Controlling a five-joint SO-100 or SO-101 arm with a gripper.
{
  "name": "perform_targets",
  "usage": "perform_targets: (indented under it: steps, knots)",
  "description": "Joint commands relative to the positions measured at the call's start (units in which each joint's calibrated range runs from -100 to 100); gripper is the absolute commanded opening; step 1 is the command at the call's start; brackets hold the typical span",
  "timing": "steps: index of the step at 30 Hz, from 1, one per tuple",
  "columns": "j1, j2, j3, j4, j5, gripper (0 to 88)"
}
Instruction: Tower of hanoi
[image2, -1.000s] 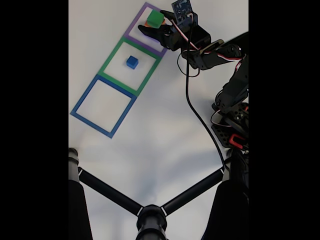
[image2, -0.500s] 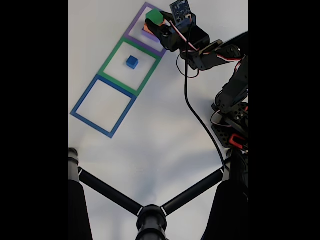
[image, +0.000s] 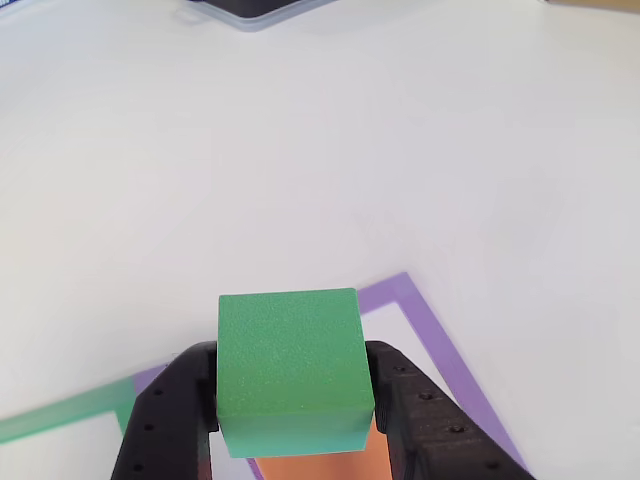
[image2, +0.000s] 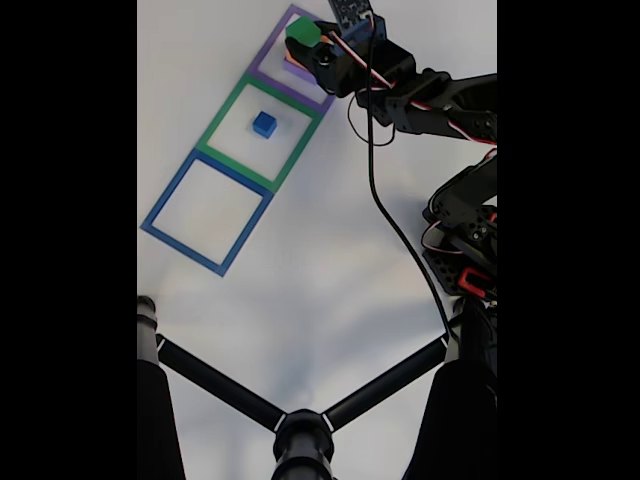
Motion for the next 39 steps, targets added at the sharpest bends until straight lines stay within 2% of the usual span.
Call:
perform_targets:
  steps: [1, 5, 8, 16, 23, 33, 36, 39]
  knots:
    - [-2.5, -15.9, -13.7, 32.5, 0.0, 6.7]
    - [-4.2, -21.0, -31.1, 59.5, 0.0, 6.4]
    - [-6.4, -21.6, -43.3, 74.2, 0.0, 6.3]
    - [-14.1, -24.1, -61.8, 96.7, 0.0, 6.1]
    - [-23.0, -30.0, -62.1, 101.5, 0.0, 6.0]
    - [-30.5, -31.2, -62.5, 102.6, 0.0, 5.9]
    - [-32.4, -31.8, -58.8, 100.3, 0.0, 6.0]
    - [-34.0, -33.7, -48.4, 91.4, 0.0, 6.1]
